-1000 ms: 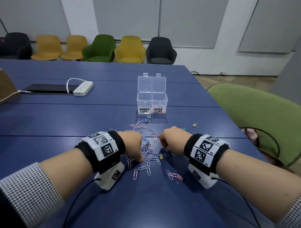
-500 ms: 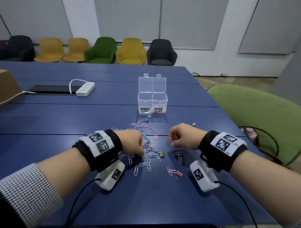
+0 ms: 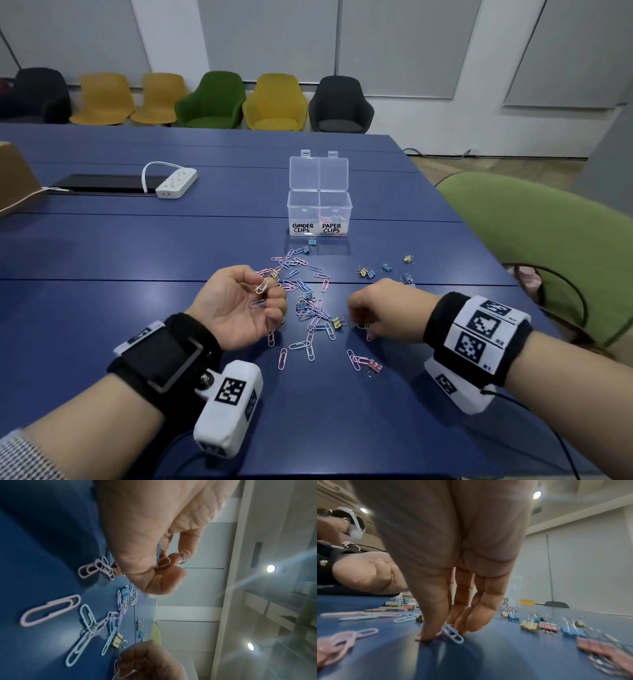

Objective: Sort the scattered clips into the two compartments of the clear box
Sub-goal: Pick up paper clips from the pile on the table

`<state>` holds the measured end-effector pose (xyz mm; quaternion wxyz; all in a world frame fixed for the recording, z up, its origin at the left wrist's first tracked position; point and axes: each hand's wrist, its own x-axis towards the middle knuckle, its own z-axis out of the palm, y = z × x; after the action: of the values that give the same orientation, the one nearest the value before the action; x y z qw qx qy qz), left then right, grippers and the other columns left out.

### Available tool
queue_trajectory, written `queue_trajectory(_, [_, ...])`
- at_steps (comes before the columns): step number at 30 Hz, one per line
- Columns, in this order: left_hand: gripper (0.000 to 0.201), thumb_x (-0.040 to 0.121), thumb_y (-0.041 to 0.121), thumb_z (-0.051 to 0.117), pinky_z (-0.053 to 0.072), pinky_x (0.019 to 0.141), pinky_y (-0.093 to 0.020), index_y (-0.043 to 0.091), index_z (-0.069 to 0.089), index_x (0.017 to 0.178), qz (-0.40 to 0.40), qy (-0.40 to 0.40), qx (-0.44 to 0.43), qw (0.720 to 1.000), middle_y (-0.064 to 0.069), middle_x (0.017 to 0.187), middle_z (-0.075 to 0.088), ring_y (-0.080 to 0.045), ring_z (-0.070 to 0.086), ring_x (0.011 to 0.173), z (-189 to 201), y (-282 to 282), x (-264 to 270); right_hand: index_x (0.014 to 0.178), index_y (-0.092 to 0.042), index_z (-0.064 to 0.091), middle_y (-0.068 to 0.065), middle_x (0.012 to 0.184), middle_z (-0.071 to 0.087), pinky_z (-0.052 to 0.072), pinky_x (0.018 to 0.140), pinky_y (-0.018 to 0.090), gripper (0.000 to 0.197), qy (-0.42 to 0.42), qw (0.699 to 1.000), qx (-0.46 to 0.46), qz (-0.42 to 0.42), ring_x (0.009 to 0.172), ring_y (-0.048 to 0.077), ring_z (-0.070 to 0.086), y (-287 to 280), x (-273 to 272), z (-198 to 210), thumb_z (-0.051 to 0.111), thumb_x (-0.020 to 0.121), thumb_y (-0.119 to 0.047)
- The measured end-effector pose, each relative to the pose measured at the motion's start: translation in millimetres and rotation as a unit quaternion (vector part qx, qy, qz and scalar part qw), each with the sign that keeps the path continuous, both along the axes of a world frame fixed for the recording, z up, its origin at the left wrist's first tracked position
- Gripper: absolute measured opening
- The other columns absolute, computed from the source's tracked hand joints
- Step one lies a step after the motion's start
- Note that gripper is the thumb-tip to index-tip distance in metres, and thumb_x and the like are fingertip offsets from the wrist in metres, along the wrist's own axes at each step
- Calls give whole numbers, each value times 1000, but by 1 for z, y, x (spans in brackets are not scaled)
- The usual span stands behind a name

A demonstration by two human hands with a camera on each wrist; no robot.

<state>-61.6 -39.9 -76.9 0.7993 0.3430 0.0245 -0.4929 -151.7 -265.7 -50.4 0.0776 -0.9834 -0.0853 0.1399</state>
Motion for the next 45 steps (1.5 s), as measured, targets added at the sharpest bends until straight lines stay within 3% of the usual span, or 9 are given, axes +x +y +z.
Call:
queue_trajectory(8, [25,69,9,62,29,32,-18,12,41,56,29,12,62,998,2,53,37,-12,36,38,7,2,-2,85,-17,60,-8,68,51,37,54,20,10,36,999,-25,-2,76,17,51,6,4,2,69,81,-14])
queue_trajectory(28, [31,98,25,42,34,34,-16,11,50,72,67,-94,207,971,1,58,44,-8,41,40,21,11,-21,71,-22,55,-6,70,58,41,58,18,18,4,993,74,-95,70,16,53,-17,-17,0,58,84,-10])
queue_trajectory(30, [32,100,27,40,27,30,-14,12,48,72,65,-89,206,972,3,51,39,-6,34,35,24,12,-22,76,-13,60,0,67,60,41,51,18,15,28,931,306,-198,59,13,54,-33,-21,4,60,85,-2])
queue_trajectory(32, [29,101,23,37,21,26,-13,10,49,78,65,-76,201,974,5,47,33,-5,29,31,25,12,-23,80,-10,59,2,66,58,43,50,21,15,66,794,537,-278,53,10,56,-45,-28,7,55,88,3])
queue_trajectory(34, [22,101,12,34,19,25,-13,7,51,88,62,-77,207,973,4,49,34,-4,27,29,23,12,-25,86,-7,59,4,69,58,48,50,22,15,83,670,664,-321,56,12,62,-51,-36,8,49,90,2])
queue_trajectory(36, [20,97,1,33,22,26,-13,1,54,98,54,-93,221,969,1,56,42,-4,29,30,22,9,-26,86,-4,60,6,69,56,48,48,23,16,81,618,704,-340,56,14,60,-49,-43,6,45,89,-1])
queue_trajectory(39, [20,93,-2,37,28,30,-14,-3,56,97,20,-113,240,964,-3,61,47,-6,36,36,22,2,-28,74,-9,53,4,66,44,36,45,21,14,83,678,656,-322,51,12,40,-40,-51,3,50,87,-7])
queue_trajectory(42, [19,96,12,45,25,30,-13,3,58,85,-36,-155,271,949,1,57,43,-4,35,37,25,-10,-33,76,-12,49,-3,65,42,34,50,18,20,16,927,304,-217,55,12,37,-23,-54,2,55,93,-21])
queue_trajectory(45, [25,96,24,49,16,30,-12,8,59,79,-89,-215,298,926,7,51,30,-3,24,35,29,-25,-38,85,-16,56,-6,81,59,45,74,24,31,9,994,27,-101,79,16,55,-3,-51,1,58,86,-47])
